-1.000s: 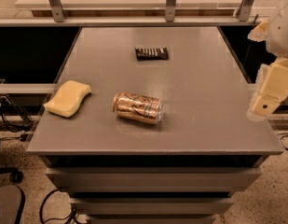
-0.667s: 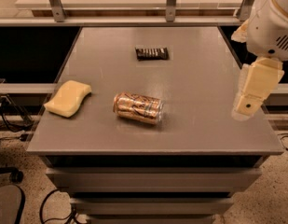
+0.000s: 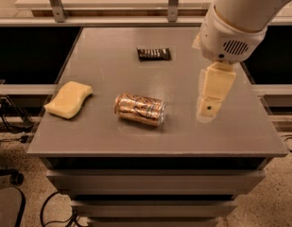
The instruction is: Pick orange can
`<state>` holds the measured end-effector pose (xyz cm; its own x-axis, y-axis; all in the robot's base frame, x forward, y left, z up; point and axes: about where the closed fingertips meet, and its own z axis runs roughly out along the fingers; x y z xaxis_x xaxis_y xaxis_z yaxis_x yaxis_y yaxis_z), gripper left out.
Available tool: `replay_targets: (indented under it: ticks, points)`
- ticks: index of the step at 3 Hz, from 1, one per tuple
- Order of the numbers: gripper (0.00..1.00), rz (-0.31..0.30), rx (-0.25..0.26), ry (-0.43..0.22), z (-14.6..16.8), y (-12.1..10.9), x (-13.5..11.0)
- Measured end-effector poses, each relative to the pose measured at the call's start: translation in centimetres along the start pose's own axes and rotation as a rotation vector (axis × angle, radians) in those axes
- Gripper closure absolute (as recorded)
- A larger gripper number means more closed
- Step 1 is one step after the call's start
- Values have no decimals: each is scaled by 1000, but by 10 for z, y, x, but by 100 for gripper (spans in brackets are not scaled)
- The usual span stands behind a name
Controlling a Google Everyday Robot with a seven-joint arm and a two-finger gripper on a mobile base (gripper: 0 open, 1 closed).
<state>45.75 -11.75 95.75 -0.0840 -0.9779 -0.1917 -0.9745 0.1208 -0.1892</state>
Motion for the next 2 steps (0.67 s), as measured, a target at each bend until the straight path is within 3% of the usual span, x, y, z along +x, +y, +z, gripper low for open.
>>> replay_targets:
  ticks: [2]
  points:
    - [0, -69, -45, -2, 35, 12, -51]
